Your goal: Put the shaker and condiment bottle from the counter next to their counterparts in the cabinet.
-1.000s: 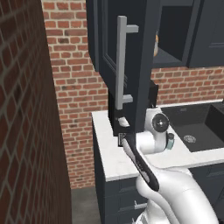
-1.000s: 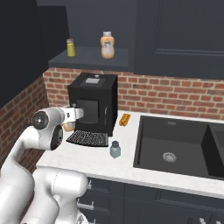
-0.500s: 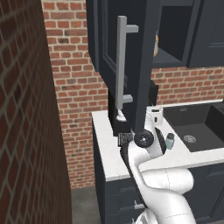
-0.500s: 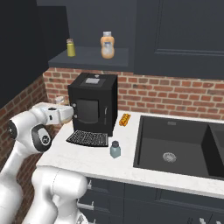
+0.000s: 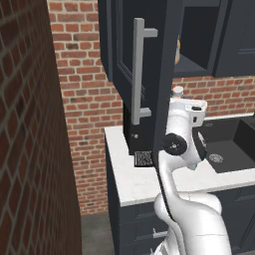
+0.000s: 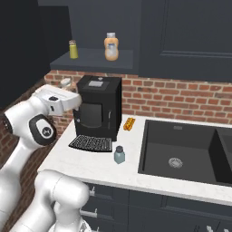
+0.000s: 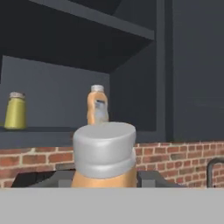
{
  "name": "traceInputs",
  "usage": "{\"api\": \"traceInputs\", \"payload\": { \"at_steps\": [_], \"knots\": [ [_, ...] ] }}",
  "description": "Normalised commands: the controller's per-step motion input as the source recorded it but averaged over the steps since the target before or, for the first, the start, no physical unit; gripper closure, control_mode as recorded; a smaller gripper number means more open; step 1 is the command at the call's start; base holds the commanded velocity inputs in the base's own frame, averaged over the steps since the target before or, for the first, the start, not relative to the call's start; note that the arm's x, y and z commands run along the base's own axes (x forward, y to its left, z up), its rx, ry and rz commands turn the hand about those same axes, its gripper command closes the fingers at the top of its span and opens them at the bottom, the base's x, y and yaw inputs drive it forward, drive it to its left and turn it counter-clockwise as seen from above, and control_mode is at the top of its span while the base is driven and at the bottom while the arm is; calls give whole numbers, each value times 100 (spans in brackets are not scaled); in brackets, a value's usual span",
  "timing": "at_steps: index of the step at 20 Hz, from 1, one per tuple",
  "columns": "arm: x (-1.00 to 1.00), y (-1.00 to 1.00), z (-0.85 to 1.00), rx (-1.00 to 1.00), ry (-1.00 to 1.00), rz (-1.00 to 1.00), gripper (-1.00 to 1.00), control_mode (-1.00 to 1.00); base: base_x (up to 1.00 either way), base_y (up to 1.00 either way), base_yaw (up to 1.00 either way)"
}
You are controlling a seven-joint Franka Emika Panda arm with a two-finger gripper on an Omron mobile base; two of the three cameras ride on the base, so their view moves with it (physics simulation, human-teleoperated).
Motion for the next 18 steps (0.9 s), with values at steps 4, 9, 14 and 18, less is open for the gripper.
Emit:
{"api": "traceInputs", "payload": {
  "at_steps": [4, 9, 14, 18],
  "knots": [
    [-17, -42, 84, 0, -13, 0, 100, -100, 0, 0, 0],
    [-20, -21, 53, 0, -8, 0, 100, -100, 0, 0, 0],
    [11, -1, 29, 2, 10, 0, 100, -100, 0, 0, 0],
    [4, 0, 56, 2, 13, 0, 100, -100, 0, 0, 0]
  ]
}}
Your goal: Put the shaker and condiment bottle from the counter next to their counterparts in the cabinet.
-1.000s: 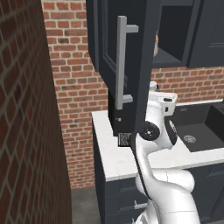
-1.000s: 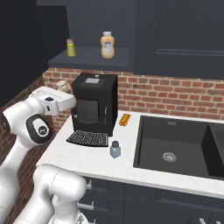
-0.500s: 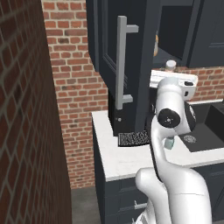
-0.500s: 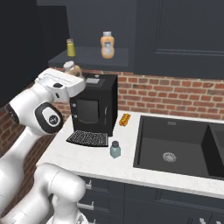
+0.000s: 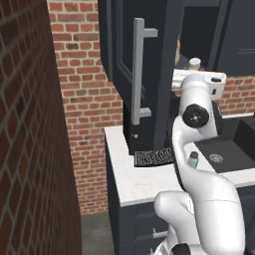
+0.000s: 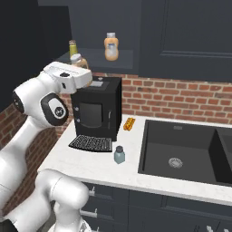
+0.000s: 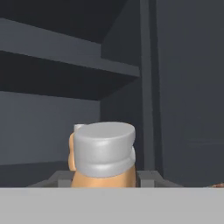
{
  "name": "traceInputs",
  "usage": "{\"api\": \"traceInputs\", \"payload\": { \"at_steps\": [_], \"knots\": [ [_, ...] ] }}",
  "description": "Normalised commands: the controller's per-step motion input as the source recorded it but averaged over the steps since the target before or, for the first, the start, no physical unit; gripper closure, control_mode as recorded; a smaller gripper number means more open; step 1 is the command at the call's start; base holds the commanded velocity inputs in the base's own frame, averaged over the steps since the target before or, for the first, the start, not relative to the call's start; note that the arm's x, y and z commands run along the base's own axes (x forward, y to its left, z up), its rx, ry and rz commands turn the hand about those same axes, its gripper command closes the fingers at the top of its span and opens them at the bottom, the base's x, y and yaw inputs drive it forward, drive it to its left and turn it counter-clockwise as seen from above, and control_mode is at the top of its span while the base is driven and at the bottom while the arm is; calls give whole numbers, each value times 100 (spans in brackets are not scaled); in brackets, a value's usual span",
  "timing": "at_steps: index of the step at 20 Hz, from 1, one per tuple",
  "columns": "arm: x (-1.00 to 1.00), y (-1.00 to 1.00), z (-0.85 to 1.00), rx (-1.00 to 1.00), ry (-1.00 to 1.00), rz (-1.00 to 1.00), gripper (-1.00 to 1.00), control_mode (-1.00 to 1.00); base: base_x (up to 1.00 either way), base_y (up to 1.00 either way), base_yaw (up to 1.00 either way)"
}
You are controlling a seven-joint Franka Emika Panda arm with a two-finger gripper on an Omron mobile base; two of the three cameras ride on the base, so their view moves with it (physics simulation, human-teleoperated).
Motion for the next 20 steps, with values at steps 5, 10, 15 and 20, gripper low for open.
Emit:
{"api": "traceInputs", "payload": {
  "at_steps": [5, 10, 15, 20],
  "knots": [
    [0, 0, 63, 4, 11, 0, 100, -100, 0, 0, 0],
    [7, 10, 4, 0, 2, 5, 100, -100, 0, 0, 0],
    [45, -5, 0, 2, 5, 15, 100, -100, 0, 0, 0],
    [33, -17, 0, 3, 1, 10, 100, -100, 0, 0, 0]
  ]
}}
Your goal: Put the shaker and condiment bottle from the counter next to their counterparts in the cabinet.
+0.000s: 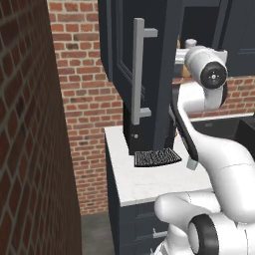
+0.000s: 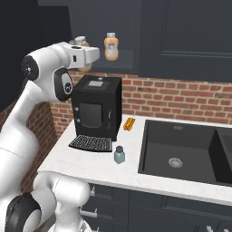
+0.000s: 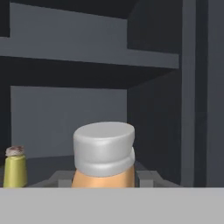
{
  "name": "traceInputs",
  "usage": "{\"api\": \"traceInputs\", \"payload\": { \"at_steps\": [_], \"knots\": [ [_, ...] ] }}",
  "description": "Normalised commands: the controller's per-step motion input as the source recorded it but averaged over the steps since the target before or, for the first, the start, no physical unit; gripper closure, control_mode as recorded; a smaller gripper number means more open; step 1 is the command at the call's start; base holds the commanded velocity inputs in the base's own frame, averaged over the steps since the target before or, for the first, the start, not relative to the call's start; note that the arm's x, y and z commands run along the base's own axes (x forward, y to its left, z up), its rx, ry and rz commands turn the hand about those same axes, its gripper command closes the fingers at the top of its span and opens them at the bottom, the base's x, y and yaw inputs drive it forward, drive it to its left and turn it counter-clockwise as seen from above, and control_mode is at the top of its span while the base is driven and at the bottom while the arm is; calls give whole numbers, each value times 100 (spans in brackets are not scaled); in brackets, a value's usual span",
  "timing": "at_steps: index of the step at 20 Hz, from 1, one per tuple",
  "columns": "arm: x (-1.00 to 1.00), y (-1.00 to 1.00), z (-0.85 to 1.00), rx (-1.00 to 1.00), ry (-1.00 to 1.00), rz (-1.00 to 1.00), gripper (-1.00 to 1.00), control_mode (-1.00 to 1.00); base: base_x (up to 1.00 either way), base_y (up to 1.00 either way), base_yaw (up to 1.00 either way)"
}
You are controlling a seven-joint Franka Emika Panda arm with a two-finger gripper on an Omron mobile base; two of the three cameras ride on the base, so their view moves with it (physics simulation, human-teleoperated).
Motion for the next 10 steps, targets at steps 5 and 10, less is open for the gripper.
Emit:
{"api": "traceInputs", "payload": {
  "at_steps": [5, 10],
  "knots": [
    [7, -2, 0, 0, 1, 0, 100, -100, 0, 0, 0],
    [15, 0, 0, 0, 3, 0, 100, -100, 0, 0, 0]
  ]
}}
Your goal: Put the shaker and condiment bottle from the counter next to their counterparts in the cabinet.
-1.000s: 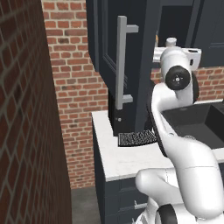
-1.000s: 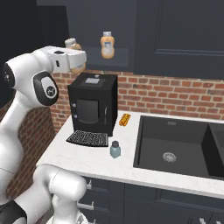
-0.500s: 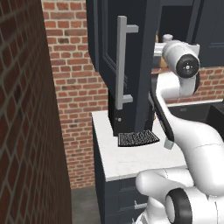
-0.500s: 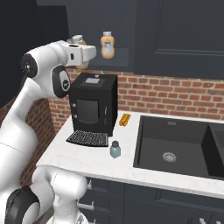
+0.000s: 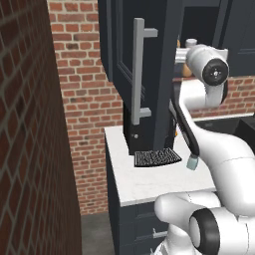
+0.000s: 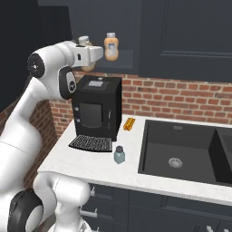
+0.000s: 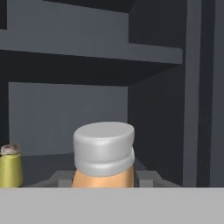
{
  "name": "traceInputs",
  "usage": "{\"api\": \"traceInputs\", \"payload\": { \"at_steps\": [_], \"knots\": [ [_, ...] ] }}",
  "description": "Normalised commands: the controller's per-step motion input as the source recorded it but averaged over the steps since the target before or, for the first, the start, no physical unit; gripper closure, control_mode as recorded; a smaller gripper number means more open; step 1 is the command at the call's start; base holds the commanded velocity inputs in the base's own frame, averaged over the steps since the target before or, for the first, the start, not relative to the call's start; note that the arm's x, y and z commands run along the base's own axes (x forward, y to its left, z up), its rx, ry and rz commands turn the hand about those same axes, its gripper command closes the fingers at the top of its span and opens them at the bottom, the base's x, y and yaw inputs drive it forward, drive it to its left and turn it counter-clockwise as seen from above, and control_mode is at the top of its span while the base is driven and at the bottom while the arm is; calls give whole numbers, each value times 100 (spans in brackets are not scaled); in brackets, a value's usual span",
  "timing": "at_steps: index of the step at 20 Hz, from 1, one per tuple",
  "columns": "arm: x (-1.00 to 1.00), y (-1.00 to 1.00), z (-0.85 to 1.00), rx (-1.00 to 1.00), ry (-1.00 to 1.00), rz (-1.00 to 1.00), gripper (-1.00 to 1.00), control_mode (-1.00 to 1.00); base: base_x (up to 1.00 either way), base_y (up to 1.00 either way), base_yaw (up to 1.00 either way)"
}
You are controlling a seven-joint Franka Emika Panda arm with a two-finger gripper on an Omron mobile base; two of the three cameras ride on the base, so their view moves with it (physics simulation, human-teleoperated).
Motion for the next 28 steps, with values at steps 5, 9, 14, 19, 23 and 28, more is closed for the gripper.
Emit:
{"api": "traceInputs", "payload": {
  "at_steps": [5, 9, 14, 19, 23, 28],
  "knots": [
    [24, -2, 0, 1, 10, 0, 100, -100, 0, 0, 0],
    [19, -5, 0, 1, 8, 0, 100, -100, 0, 0, 0],
    [13, -13, 0, 1, 1, 0, 100, -100, 0, 0, 0],
    [9, -19, -3, 2, 0, 0, 100, -100, 0, 0, 0],
    [16, -11, -20, 1, 0, 0, 100, -100, 0, 0, 0],
    [28, 0, -24, 0, 0, 1, 100, -100, 0, 0, 0]
  ]
}}
